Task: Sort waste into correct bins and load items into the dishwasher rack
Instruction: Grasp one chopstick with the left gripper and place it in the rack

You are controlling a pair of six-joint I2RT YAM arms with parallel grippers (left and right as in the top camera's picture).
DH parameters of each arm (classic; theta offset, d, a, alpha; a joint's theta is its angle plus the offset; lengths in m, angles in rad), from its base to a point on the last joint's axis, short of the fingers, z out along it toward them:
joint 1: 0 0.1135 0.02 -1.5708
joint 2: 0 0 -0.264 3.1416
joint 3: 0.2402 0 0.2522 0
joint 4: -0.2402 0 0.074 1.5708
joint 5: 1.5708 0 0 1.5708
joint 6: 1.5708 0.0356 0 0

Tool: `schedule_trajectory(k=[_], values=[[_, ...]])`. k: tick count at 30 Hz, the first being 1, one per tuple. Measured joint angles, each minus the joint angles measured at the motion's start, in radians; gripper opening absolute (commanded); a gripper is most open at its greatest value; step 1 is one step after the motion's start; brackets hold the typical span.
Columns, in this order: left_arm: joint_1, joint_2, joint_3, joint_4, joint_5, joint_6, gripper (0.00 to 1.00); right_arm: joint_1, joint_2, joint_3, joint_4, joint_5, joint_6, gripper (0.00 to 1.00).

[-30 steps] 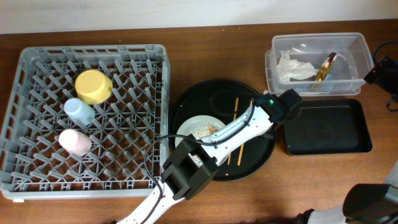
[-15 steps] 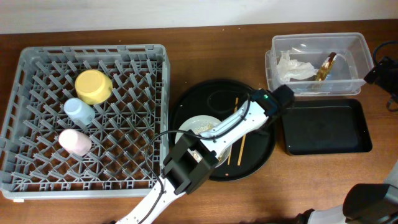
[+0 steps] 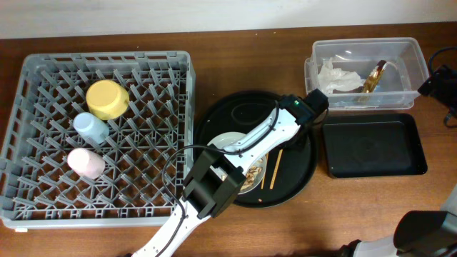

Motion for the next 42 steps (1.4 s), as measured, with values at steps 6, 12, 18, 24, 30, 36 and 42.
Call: schedule_trajectory(k=[6,12,18,24,30,36,42], values=[[-0.001,0.020,0.302,-0.233,0.008,0.024,0.01,0.000,0.000,0.000,0.000,0.000,-0.001,0.99],[0.068,0.018,0.721,-0.452,-0.090,0.099,0.01,0.000,0.000,0.000,0.000,0.000,0.000,0.99],[0.426,0.018,0.746,-0.469,-0.137,0.235,0.01,0.000,0.000,0.000,0.000,0.000,0.000,0.99],[0.708,0.018,0.620,-0.464,-0.027,0.286,0.03,0.000,0.000,0.000,0.000,0.000,0.000,0.99],[0.729,0.021,0.406,-0.345,0.097,0.379,0.03,0.000,0.000,0.000,0.000,0.000,0.000,0.99],[0.721,0.021,0.401,-0.346,0.145,0.391,0.22,0.000,0.000,0.000,0.000,0.000,0.000,0.99],[0.725,0.013,0.415,-0.360,0.156,0.399,0.76,0.000,0.000,0.000,0.001,0.000,0.000,0.99]])
